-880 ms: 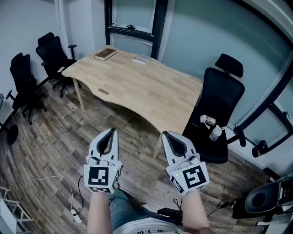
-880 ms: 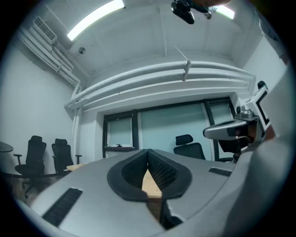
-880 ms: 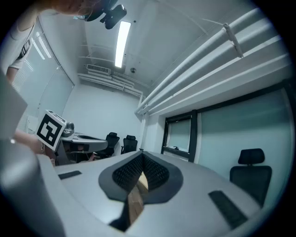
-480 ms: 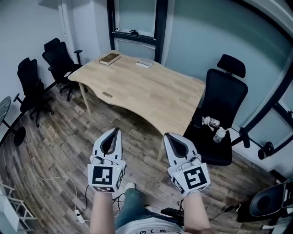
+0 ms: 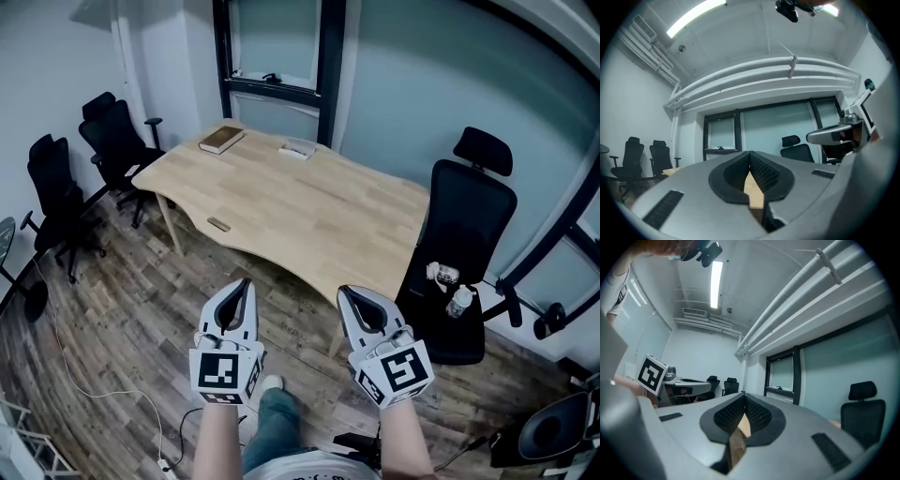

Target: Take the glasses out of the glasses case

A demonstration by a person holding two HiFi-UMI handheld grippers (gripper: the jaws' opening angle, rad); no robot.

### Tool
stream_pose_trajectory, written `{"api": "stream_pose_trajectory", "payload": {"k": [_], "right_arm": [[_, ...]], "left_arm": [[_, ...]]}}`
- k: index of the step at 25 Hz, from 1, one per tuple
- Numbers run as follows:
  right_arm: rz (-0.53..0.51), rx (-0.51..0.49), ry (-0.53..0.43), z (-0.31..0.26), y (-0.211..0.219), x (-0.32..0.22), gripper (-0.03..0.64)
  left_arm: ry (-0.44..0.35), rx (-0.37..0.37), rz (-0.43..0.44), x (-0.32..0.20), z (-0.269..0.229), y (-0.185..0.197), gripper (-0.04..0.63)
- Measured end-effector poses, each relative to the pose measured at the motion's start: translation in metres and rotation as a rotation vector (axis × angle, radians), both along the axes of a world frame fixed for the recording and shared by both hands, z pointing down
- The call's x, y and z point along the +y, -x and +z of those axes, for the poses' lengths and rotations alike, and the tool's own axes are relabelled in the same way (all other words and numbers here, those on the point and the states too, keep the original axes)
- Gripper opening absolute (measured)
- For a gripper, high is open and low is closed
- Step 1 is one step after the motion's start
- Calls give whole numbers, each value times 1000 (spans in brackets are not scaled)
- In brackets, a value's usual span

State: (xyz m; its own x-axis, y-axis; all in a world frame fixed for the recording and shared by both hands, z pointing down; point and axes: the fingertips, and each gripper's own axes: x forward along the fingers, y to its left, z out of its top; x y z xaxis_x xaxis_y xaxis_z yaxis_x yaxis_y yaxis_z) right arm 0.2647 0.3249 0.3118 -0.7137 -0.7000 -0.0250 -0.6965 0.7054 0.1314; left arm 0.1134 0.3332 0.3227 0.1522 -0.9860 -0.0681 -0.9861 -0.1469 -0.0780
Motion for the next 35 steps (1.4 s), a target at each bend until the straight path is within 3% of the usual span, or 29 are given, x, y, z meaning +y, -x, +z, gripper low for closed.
{"api": "stream_pose_trajectory", "payload": {"k": [14, 26, 32, 35], "right_arm": [[64, 46, 0, -9, 146, -226, 11], [147, 24, 45, 20, 187, -350, 11], [166, -51, 83, 27, 206, -444, 11], [197, -42, 69, 25, 215, -495, 11]], "left_arm": [[22, 12, 51, -224, -6, 142, 15], [72, 18, 47, -330, 25, 205, 15], [96, -26, 85, -423, 32, 230, 15], [116, -36, 104, -478, 33, 242, 15]]}}
